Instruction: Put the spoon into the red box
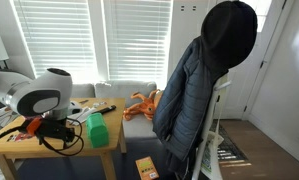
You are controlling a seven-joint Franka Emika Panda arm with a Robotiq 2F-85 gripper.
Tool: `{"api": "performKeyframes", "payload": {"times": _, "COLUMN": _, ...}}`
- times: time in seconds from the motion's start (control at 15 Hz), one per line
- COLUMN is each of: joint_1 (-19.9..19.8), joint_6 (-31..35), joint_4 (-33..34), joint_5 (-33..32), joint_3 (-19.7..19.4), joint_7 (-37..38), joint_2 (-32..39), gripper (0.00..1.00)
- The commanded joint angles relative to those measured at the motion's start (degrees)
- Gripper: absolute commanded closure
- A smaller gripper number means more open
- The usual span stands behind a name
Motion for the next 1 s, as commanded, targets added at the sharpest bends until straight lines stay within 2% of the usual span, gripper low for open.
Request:
{"api": "performKeyframes", "payload": {"times": 0.0, "joint_1": -1.84, "joint_6": -0.2, "joint_4": 0.09, "joint_5": 0.49, "joint_3": 1.78, "joint_7": -0.37, "joint_2": 0.13, "gripper": 0.0}}
{"api": "performKeyframes", "payload": {"times": 0.27, "joint_1": -1.38, "joint_6": -1.22, "joint_4": 3.07, "joint_5": 0.76, "joint_3": 3.81, "joint_7": 2.55, "joint_2": 0.89, "gripper": 0.0}}
{"api": "performKeyframes", "payload": {"times": 0.53, "joint_1": -1.72, "joint_6": -2.55, "joint_4": 8.82, "joint_5": -1.38, "joint_3": 7.02, "joint_7": 10.36, "joint_2": 1.72, "gripper": 0.0}}
{"api": "performKeyframes", "payload": {"times": 0.93, "joint_1": -2.7, "joint_6": -4.77, "joint_4": 18.2, "joint_5": -2.55, "joint_3": 8.29, "joint_7": 17.12, "joint_2": 3.11, "gripper": 0.0}}
